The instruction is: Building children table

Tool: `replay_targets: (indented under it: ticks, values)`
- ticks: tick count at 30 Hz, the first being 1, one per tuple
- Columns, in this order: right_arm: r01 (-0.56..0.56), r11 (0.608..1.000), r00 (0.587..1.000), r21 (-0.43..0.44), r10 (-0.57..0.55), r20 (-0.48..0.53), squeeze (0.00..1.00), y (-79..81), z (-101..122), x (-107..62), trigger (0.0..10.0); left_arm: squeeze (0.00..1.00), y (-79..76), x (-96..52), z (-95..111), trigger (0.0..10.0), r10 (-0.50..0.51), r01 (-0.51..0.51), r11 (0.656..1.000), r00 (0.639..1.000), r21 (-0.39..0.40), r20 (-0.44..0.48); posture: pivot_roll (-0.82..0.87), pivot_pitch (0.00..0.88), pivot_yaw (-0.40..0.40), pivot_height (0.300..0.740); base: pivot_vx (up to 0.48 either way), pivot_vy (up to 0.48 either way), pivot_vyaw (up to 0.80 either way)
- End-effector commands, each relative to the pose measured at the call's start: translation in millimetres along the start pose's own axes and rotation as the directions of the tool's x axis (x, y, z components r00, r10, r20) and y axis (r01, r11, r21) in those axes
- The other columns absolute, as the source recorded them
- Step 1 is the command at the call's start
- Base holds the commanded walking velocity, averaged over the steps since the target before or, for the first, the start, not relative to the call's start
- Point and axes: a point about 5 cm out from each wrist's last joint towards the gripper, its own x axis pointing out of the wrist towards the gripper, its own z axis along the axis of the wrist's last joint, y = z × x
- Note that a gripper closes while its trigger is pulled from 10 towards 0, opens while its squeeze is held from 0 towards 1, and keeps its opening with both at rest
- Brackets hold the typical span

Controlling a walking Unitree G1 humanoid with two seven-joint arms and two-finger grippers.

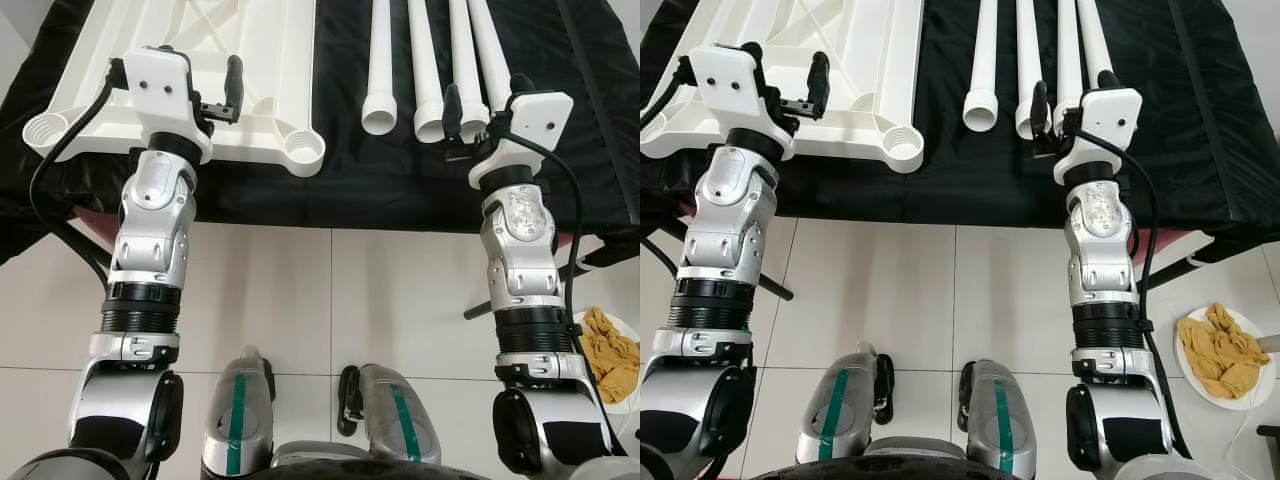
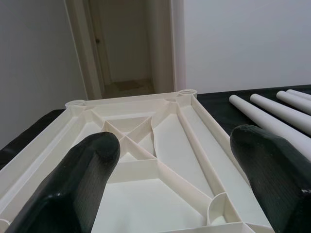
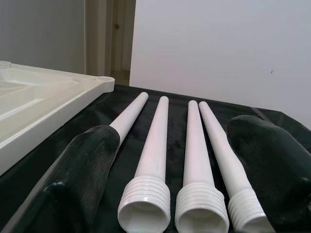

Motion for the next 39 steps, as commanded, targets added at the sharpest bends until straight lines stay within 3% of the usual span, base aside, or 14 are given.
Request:
replay_targets:
  ticks: [1, 11, 39]
  values:
    - [0.000, 1.000, 1.000, 0.001, 0.000, -0.002, 0.00, 0.6, -0.6, 1.0, 10.0, 0.00, 0.7, -1.2, -0.5, 10.0, -0.023, 0.023, 1.000, 1.000, -0.003, -0.002, 0.06, 0.000, -0.007, 0.740, 0.000, 0.000, 0.00]
    - [-0.001, 1.000, 1.000, 0.000, 0.001, -0.002, 0.00, 0.7, -0.7, 0.8, 10.0, 0.00, 0.7, -1.2, -0.5, 10.0, -0.023, 0.023, 1.000, 1.000, -0.003, -0.001, 0.06, 0.000, -0.007, 0.740, 0.000, 0.000, 0.00]
    - [0.004, 1.000, 1.000, -0.019, -0.005, -0.009, 0.00, -2.8, -1.5, 1.8, 10.0, 0.00, -2.6, 1.9, 0.6, 10.0, -0.025, 0.026, 1.000, 1.000, -0.010, 0.016, 0.04, 0.000, -0.010, 0.740, 0.262, 0.000, 0.00]
